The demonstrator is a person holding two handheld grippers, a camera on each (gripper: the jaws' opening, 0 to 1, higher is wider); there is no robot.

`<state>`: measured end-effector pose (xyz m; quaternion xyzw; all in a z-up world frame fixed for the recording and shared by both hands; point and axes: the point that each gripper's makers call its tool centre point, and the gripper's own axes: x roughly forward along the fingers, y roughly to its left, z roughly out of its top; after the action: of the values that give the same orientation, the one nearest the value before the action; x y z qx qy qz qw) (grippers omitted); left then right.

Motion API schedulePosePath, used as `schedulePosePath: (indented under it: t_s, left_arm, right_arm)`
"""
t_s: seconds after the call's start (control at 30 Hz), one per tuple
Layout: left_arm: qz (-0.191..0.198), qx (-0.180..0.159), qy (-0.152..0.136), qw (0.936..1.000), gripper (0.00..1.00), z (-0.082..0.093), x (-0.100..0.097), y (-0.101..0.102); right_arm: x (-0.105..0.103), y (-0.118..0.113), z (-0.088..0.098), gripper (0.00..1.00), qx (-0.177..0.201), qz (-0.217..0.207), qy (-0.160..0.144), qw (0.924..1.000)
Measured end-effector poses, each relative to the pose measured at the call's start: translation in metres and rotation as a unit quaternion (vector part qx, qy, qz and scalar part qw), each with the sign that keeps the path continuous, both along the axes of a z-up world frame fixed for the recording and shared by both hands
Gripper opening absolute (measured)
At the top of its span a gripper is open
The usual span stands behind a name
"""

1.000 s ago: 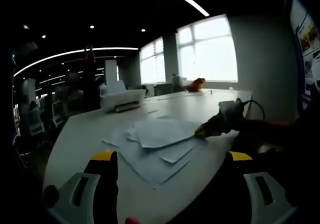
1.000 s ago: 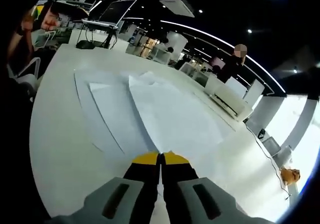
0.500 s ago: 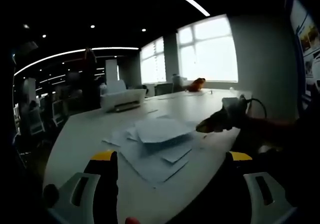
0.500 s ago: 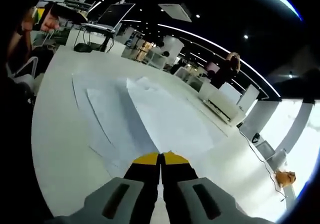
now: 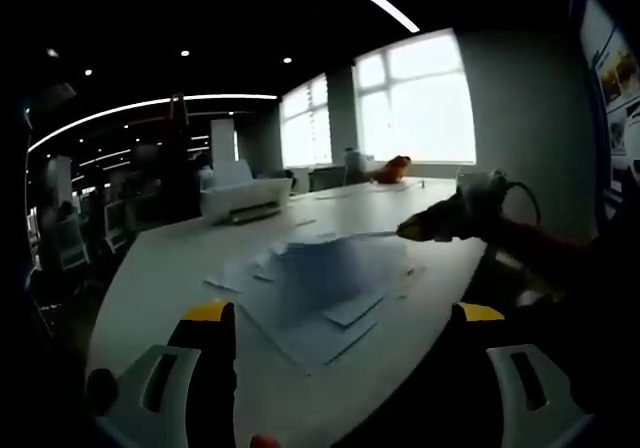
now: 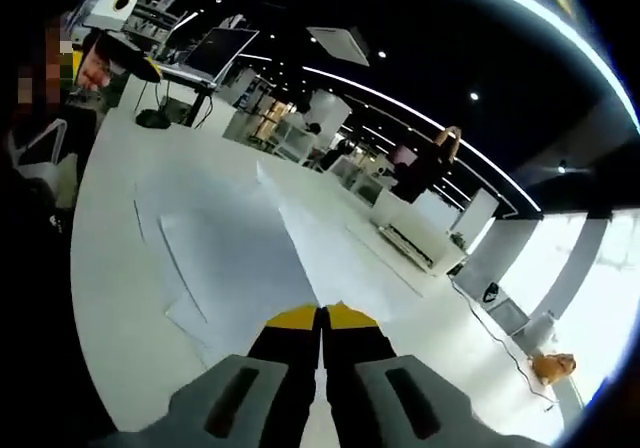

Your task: Organize the stack of printing papers by aligning and flattening the scattered papers on the table

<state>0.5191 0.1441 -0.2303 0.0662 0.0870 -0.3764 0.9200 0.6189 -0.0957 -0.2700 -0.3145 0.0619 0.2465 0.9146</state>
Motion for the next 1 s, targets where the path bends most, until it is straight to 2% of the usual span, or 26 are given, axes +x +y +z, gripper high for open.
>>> schedulePosePath:
  t_s: [0.2, 0.6, 0.83, 1.0]
  left_arm:
    - [0.0, 0.0, 0.0, 1.0, 0.91, 0.0, 0.0, -0.001]
    - [-0.001, 0.0, -0.004, 1.0, 0.91, 0.003, 0.0, -0.002]
    - [-0.001, 0.001, -0.004, 1.0, 0.91, 0.004, -0.001, -0.002]
    - [-0.003, 0.0, -0.005, 1.0, 0.91, 0.004, -0.002, -0.003]
  right_arm:
    - [-0.004, -0.007, 0.028, 0.0, 0.018, -0.007, -0.03, 0.9993]
    - [-0.007, -0.008, 0.064, 0.0, 0.04, -0.005, -0.073, 0.9965]
    - [-0.02, 0.0, 0.087, 0.0, 0.059, 0.006, -0.088, 0.9943]
    - [-0.026, 0.008, 0.095, 0.0, 0.065, 0.012, -0.09, 0.9937]
